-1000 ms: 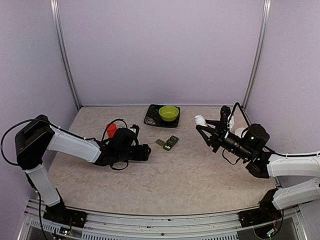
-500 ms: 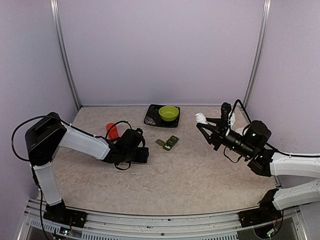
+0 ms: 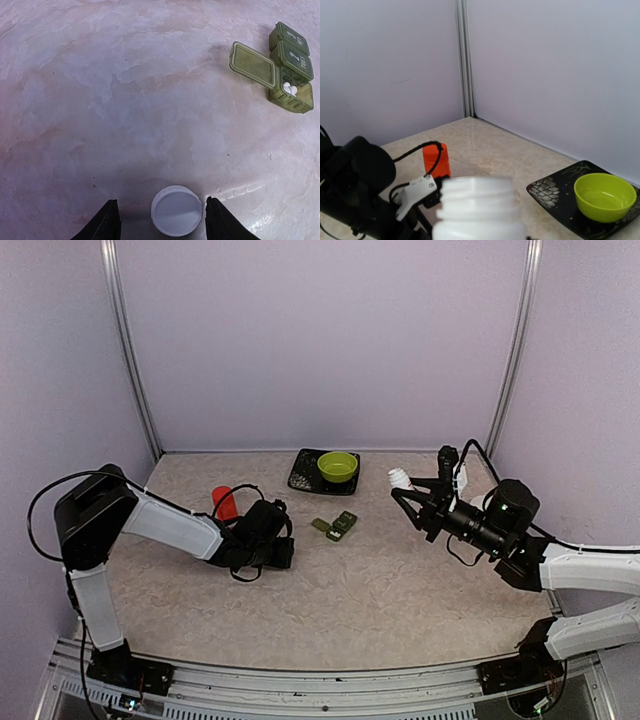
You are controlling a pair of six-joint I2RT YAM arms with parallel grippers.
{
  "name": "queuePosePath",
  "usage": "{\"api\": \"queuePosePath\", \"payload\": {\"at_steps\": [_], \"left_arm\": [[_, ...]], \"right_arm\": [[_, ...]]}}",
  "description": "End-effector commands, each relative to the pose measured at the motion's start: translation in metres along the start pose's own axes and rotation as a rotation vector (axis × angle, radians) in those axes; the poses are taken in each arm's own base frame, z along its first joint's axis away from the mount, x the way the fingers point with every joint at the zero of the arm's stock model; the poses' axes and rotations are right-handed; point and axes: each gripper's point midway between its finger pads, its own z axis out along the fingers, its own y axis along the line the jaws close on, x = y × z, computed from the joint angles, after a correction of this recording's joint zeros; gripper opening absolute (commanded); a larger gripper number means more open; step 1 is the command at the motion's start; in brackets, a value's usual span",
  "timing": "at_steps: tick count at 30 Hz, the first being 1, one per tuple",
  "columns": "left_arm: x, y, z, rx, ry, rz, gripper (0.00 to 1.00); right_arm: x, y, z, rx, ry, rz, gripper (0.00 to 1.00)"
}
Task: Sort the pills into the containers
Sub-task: Pick up the lid of the pill bottle from the center of the board.
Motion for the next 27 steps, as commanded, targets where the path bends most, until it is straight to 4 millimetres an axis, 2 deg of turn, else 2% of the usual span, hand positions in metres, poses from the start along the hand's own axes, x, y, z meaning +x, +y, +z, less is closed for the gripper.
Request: {"api": "queuePosePath", "payload": {"at_steps": [1,6,11,16,21,27], "left_arm": [[0.003,-0.009,0.006,0.021,0.013,0.026,0.55],[0.004,-0.01,0.007,0.027,0.015,0.027,0.45],[0.002,-0.013,0.006,0.043,0.005,0.025,0.26],[-0.007,-0.023,-0.005,0.096,-0.023,0.024,0.23],[-0.031,-0.048,-0.038,0.228,-0.089,0.023,0.23],[-0.073,-0.092,-0.106,0.447,-0.202,0.025,0.23]], "right_arm": [[-0.012,0.003,0.004,-0.005,-0.023,0.009,0.0],[-0.01,0.002,0.004,0.001,-0.021,0.012,0.0],[-0.005,0.003,0.005,-0.006,-0.007,0.017,0.0],[0.006,0.008,0.006,-0.042,0.02,0.017,0.0],[0.014,0.028,0.003,-0.158,0.043,0.006,0.0],[0.014,0.053,-0.01,-0.3,0.018,-0.009,0.0]]}}
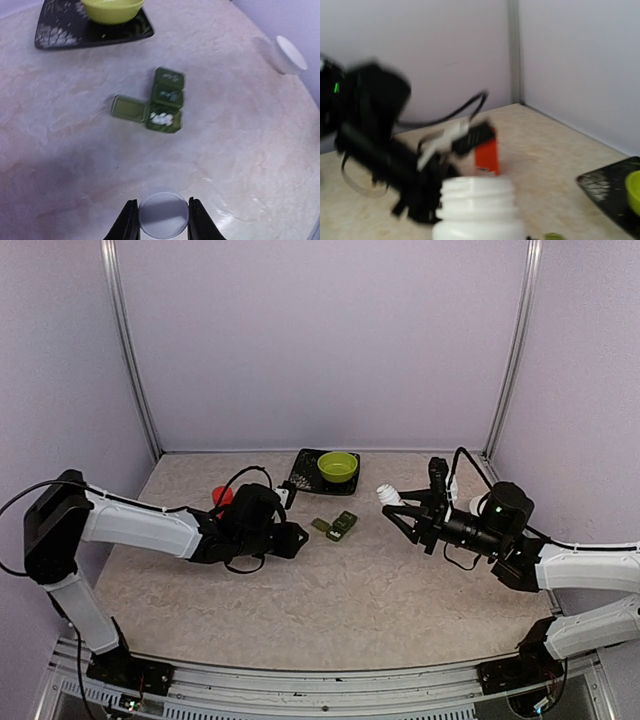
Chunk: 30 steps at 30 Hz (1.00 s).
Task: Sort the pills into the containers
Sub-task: Pick up the lid of the pill bottle from the center of the board, then close the lid of the pill bottle.
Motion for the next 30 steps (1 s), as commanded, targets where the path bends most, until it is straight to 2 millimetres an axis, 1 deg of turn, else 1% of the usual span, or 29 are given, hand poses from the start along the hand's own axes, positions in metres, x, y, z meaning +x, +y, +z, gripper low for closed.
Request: {"api": "queuePosePath", "payload": {"at_steps": [1,4,6,8,10,13,20,23,27,30], "left_arm": [[-0.051,-0.058,-0.048,0.225,-0.134,0.02,0.23],[-0.076,-0.087,-0.079,0.322,-0.191,0.022,0.24],[-0.09,-0.103,-0.099,0.381,-0.224,0.022,0.25],[-0.096,-0.118,-0.111,0.43,-0.232,0.024,0.26],[-0.1,-0.129,-0.118,0.476,-0.231,0.021,0.27],[-0.101,-0.145,-0.123,0.534,-0.217,0.015,0.27],[-0.104,-0.172,-0.131,0.637,-0.204,0.001,0.27],[-0.105,-0.18,-0.133,0.663,-0.201,-0.003,0.27],[-0.099,-0.188,-0.132,0.711,-0.173,-0.007,0.27],[-0.097,-0.191,-0.133,0.729,-0.171,-0.013,0.27]], "right_arm": [[0.001,0.032,-0.009,-0.159,-0.027,-0.034,0.0],[0.0,0.042,-0.015,-0.212,-0.04,-0.071,0.0],[0.002,0.045,-0.016,-0.225,-0.036,-0.081,0.0],[0.003,0.047,-0.016,-0.239,-0.03,-0.084,0.0],[0.003,0.048,-0.015,-0.247,-0.022,-0.08,0.0],[0.003,0.051,-0.013,-0.264,-0.01,-0.073,0.0],[0.0,0.054,-0.007,-0.26,0.006,-0.084,0.0],[0.0,0.056,-0.003,-0.26,0.01,-0.085,0.0],[0.0,0.055,0.002,-0.249,0.014,-0.087,0.0],[0.0,0.056,0.004,-0.249,0.014,-0.088,0.0]]}}
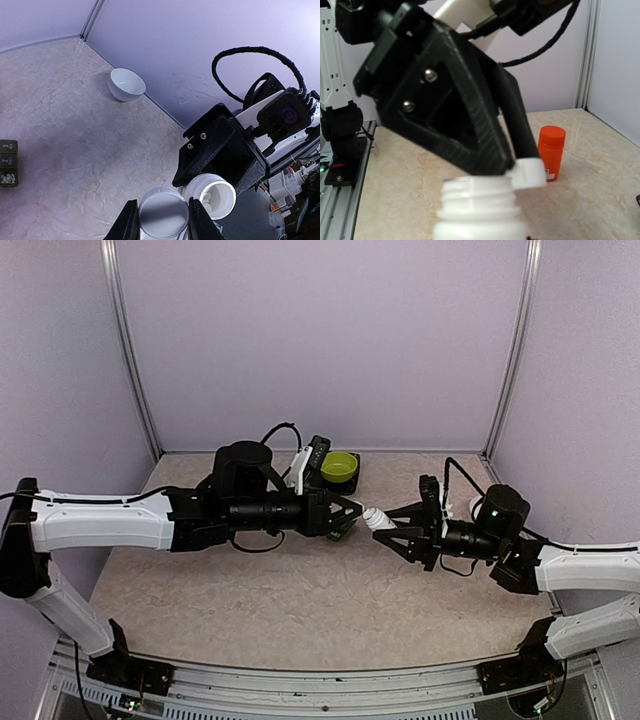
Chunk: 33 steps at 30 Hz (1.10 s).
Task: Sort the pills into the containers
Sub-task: Close the lid of the pill bottle.
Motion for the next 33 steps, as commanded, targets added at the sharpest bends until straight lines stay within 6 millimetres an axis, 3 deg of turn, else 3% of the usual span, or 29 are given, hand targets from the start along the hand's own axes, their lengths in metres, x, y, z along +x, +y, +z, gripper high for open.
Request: {"api": "queuePosePath", "payload": {"at_steps": [1,19,28,33], "left_arm": [[-0.011,-0.022,0.002,0.087,-0.028,-0.006,0.27],[-0.026,-0.031,-0.01,0.114,-0.091,0.002,0.27],[-0.022,-0.043,-0.009,0.177,-0.064,0.0,0.27],[-0.017,-0.034,-0.003,0.143,-0.047,-0.002,0.27]], "right_arm": [[-0.006,-0.001,0.006,0.005,-0.006,-0.018,0.0],[-0.004,-0.004,0.004,0.038,0.002,-0.022,0.0],[-0.005,-0.006,0.006,0.037,0.009,-0.024,0.0],[-0.01,-0.006,0.005,0.039,0.002,-0.029,0.0]]}}
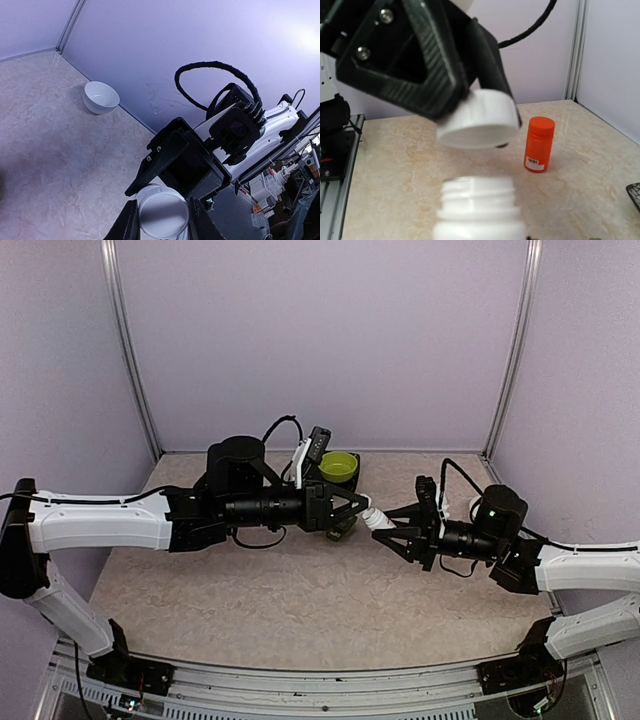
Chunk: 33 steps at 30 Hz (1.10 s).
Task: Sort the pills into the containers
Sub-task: Close the lid of the pill bottle.
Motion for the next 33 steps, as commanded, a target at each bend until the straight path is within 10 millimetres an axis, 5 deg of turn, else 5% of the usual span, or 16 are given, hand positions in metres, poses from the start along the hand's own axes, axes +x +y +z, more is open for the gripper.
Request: {"api": "queuePosePath", "payload": {"at_steps": [1,27,33], "left_arm": [[-0.002,-0.005,0.002,0.01,-0.003,0.012,0.27],[0.017,0.003,0.016,0.022,0.021,-0.018,0.27],[0.022,0.01,0.019,-0.013,0.041,-0.035,0.27]], "right_arm": [[-0.016,0.0,0.003,0.0,-0.026,-0.023,0.0],[-0.014,0.003,0.007,-0.023,-0.03,-0.001,0.0],[-0.012,-0.013,0.006,0.074,-0.009,0.005,0.0]]}}
